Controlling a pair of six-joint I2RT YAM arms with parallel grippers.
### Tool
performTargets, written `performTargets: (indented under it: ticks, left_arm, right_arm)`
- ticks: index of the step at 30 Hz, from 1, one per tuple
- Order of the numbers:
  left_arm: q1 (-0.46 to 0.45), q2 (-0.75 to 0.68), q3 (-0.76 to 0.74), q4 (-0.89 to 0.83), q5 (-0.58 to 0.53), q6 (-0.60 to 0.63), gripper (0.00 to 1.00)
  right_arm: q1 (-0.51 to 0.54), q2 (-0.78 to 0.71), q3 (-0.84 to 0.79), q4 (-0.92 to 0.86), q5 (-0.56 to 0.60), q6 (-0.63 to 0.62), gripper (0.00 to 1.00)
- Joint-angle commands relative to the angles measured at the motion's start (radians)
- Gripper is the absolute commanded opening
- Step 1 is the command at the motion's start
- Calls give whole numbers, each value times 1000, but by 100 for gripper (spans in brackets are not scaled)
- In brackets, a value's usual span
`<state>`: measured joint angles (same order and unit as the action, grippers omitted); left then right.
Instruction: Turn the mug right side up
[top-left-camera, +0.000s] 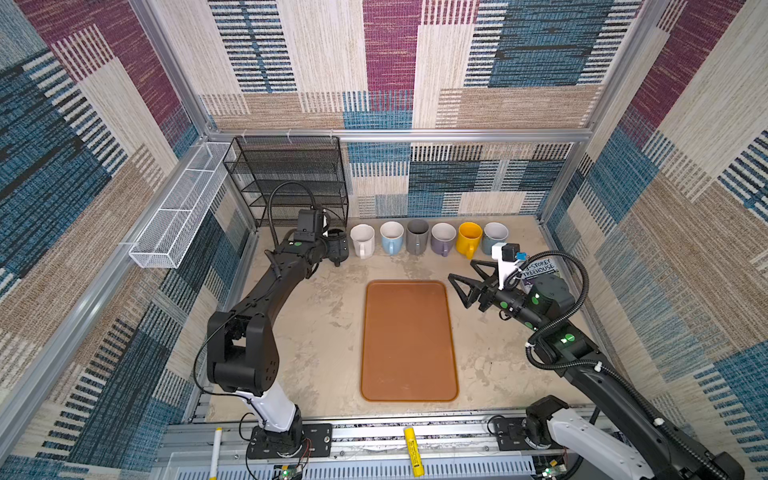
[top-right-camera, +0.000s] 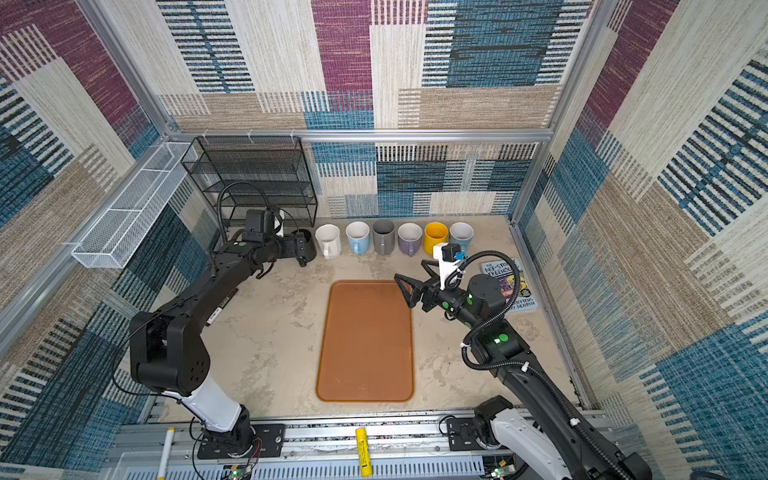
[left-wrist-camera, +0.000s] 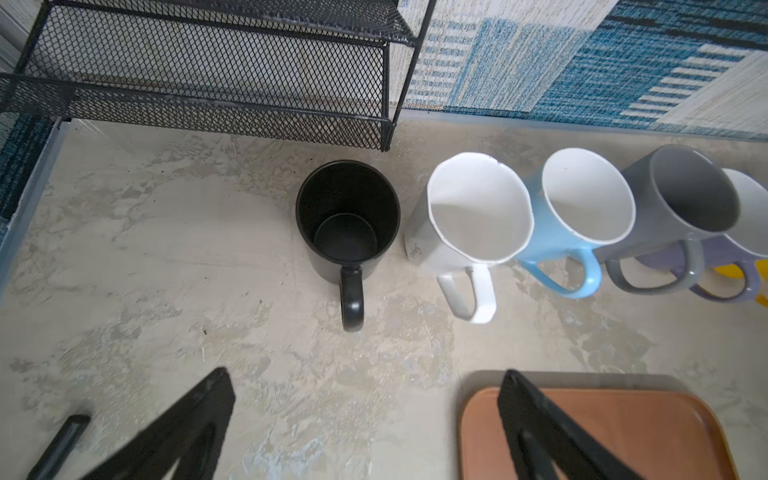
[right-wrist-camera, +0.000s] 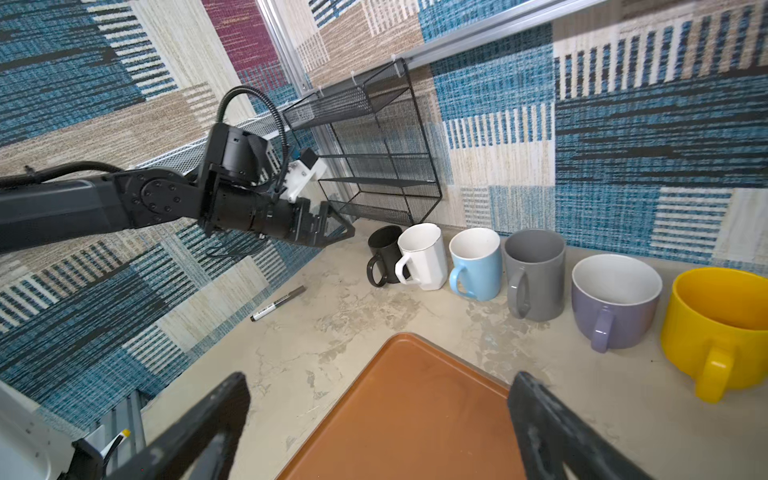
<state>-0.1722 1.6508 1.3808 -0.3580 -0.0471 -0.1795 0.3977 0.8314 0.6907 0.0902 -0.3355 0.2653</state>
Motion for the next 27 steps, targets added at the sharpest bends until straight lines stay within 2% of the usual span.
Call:
performTargets:
  ticks: [1, 8, 11, 15, 20, 27]
  left_arm:
    - [0, -78, -75, 89, -6, 56, 100]
    - [2, -282, -270, 241, -51, 132, 100]
    - [0, -359, -370, 332, -111, 135, 100]
    - [2, -417, -487, 431, -137, 163, 100]
    - [5, -407, -585, 485, -204, 194, 100]
    - [30, -436, -839, 774, -337, 184, 100]
  right_arm:
    - [0, -17, 6, -1, 113, -15, 99]
    - [-13, -71, -42, 90, 263, -81, 100]
    - [-36, -75, -67, 133, 281, -100, 100]
    - [-90, -72, -110, 195, 287, -103, 100]
    - [-221, -97, -196, 305, 241, -77, 100]
    - [-415, -74, -320, 478, 169, -56, 100]
